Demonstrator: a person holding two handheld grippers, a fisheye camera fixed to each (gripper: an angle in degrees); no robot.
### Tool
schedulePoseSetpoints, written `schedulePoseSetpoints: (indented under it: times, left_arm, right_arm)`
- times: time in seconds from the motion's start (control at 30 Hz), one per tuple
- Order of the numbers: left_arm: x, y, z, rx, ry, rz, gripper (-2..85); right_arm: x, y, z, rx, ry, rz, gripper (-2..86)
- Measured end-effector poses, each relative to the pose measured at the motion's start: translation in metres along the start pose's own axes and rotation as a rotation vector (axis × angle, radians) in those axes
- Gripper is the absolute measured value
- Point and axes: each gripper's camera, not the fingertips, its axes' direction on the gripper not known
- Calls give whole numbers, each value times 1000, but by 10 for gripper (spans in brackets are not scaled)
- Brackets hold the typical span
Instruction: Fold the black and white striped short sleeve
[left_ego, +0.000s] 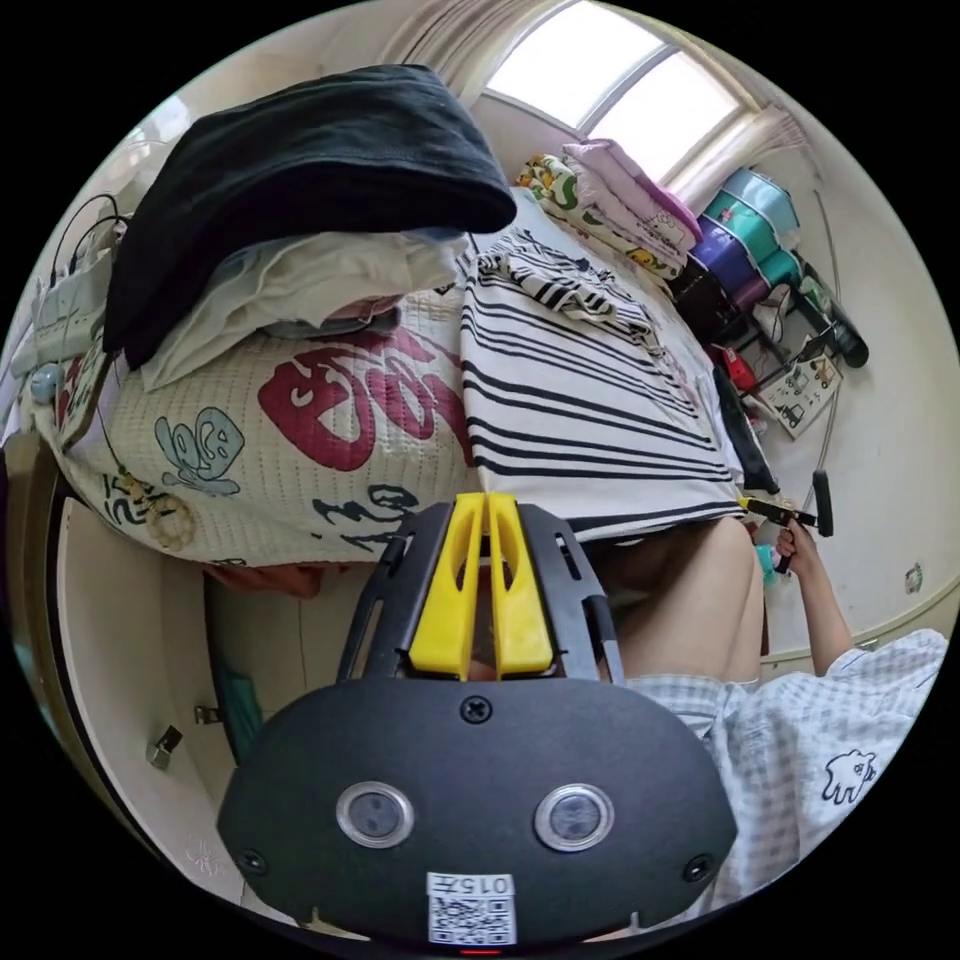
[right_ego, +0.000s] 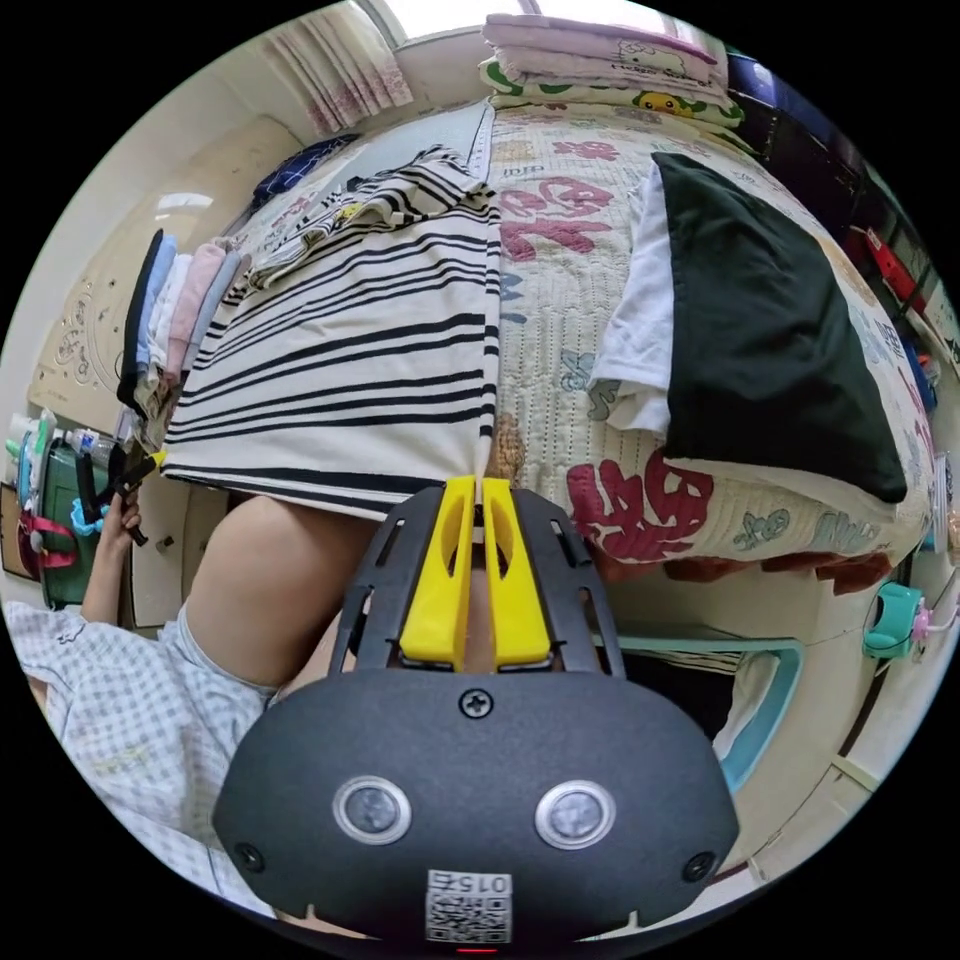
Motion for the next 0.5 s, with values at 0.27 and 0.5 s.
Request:
schedulePoseSetpoints:
  times: [0.27, 0.5]
  left_arm:
    - [54, -38, -24, 75, -220, 181, 57]
    - [171, -185, 47, 196, -41, 427, 101]
  right_arm:
    - [-5, -11, -8, 99, 202, -48, 46]
    - [-92, -145, 21, 269, -4, -333, 122]
